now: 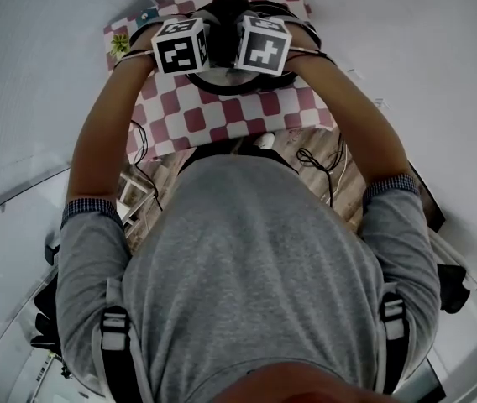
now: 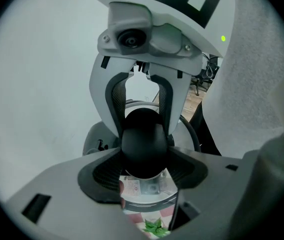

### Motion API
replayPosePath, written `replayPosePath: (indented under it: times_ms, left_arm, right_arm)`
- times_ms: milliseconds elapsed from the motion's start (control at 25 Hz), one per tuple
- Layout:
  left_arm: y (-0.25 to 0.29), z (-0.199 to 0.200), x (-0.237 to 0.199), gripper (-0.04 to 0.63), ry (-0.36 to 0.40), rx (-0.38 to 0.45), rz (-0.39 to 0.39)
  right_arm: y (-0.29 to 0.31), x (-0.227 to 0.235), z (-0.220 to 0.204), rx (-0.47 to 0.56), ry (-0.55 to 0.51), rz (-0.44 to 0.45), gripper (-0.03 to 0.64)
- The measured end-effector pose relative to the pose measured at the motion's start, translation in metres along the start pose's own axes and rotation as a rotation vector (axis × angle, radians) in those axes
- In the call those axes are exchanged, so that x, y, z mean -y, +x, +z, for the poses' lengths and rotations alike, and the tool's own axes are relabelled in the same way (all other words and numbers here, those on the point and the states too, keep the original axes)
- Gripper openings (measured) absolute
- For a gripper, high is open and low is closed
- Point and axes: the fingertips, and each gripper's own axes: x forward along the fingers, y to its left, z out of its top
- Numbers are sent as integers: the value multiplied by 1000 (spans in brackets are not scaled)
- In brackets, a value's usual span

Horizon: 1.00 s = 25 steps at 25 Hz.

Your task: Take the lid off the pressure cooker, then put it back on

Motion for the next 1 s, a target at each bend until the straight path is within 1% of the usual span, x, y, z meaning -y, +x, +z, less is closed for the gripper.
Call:
replayPosePath:
  times_ms: [120, 200, 280, 360, 440, 520, 720, 1000]
  left_arm:
    - [-5, 8, 6, 299, -21, -26, 35]
    - [13, 16, 0, 299, -63, -40, 20]
    - [36, 33, -14, 299, -98, -53, 0]
    - [44, 60, -25, 299, -108, -69, -9]
    - [40, 71, -27, 299, -107, -84, -16]
    - [33, 62, -25, 299, -108, -88, -17]
    - [19, 25, -15, 299, -114, -93, -25]
    - [19, -12, 1, 299, -127, -85, -35]
  right_arm:
    - [-10, -7, -1, 22, -40, -6, 290]
    - [-5, -3, -19, 45, -51, 36, 290]
    - [-6, 10, -48, 61, -57, 77, 290]
    - [-23, 20, -72, 71, -60, 91, 290]
    - [-34, 21, -76, 78, -60, 95, 290]
    - [-31, 19, -65, 76, -64, 97, 290]
    - [-10, 12, -30, 75, -67, 105, 291]
    - [19, -1, -8, 63, -72, 127, 291]
